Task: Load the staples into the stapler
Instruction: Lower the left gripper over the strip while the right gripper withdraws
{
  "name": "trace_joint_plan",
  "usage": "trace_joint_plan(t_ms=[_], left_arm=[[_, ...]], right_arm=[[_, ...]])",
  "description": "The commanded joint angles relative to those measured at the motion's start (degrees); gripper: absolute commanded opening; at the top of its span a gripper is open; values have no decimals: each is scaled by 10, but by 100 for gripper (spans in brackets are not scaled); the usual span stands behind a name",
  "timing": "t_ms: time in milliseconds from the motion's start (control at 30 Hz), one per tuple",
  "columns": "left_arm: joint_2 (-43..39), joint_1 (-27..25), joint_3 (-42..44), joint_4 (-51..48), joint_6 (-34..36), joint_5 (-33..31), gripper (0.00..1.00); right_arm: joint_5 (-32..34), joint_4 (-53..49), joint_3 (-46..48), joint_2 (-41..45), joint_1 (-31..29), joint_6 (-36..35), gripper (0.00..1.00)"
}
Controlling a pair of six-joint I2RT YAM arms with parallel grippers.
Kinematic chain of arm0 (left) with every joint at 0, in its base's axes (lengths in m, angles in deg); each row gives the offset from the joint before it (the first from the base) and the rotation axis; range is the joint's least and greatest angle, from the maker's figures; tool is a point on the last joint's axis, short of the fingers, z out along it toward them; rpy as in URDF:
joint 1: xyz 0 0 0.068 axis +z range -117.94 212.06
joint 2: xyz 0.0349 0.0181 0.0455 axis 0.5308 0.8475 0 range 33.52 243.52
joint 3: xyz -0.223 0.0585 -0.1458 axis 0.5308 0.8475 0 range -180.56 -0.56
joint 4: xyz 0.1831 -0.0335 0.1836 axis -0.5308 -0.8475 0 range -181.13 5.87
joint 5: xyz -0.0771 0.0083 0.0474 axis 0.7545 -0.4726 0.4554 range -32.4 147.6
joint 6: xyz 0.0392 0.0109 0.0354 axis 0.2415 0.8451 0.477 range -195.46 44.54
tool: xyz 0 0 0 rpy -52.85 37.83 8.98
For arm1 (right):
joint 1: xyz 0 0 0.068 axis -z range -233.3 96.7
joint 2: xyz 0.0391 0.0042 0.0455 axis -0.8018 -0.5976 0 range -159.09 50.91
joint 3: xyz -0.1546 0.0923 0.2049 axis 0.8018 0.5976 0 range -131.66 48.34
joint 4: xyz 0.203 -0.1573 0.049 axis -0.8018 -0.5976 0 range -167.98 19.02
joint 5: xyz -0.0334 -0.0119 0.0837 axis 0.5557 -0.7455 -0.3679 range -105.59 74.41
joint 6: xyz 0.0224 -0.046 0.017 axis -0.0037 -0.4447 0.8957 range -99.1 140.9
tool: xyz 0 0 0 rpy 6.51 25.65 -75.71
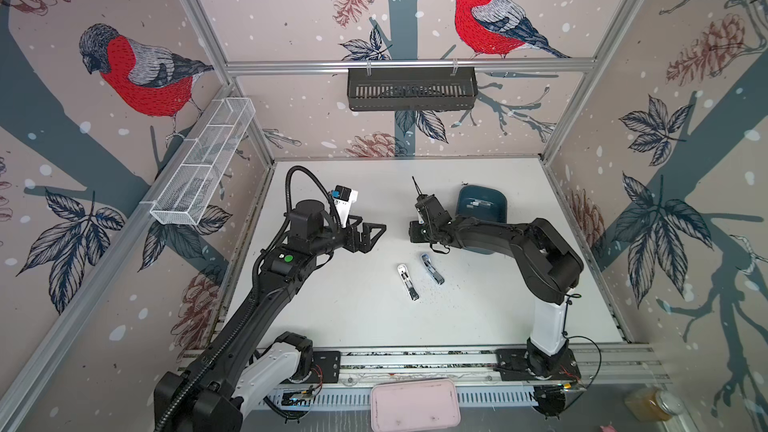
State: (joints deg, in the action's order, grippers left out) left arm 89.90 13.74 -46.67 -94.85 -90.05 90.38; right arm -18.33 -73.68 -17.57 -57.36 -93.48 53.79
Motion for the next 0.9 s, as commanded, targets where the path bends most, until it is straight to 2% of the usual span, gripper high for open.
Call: trace_joint_plan(t_ms=[0, 167, 300, 467, 567, 700, 867], left_arm=[[9, 0, -4, -1, 3, 7, 97], [40, -18, -14, -8, 1, -23, 92], [91, -75, -37, -31, -7, -115, 88], [171, -94, -59, -17, -64, -127, 79], [229, -112, -85, -28, -80, -177, 75], [302, -128, -107, -23, -93, -202, 69], [374, -146, -151, -6, -102, -226, 61]], right_arm=[[10, 29, 32, 52, 3, -34, 25], [7, 47, 117, 166, 16, -77, 28], [-1, 44, 176, 262, 25, -113, 32], [-23, 40, 232, 375, 34, -138, 41], [-51, 69, 277, 437, 42, -132, 55], [-78, 104, 321, 481, 47, -128, 80], [-73, 132, 349, 501, 48, -126, 97]])
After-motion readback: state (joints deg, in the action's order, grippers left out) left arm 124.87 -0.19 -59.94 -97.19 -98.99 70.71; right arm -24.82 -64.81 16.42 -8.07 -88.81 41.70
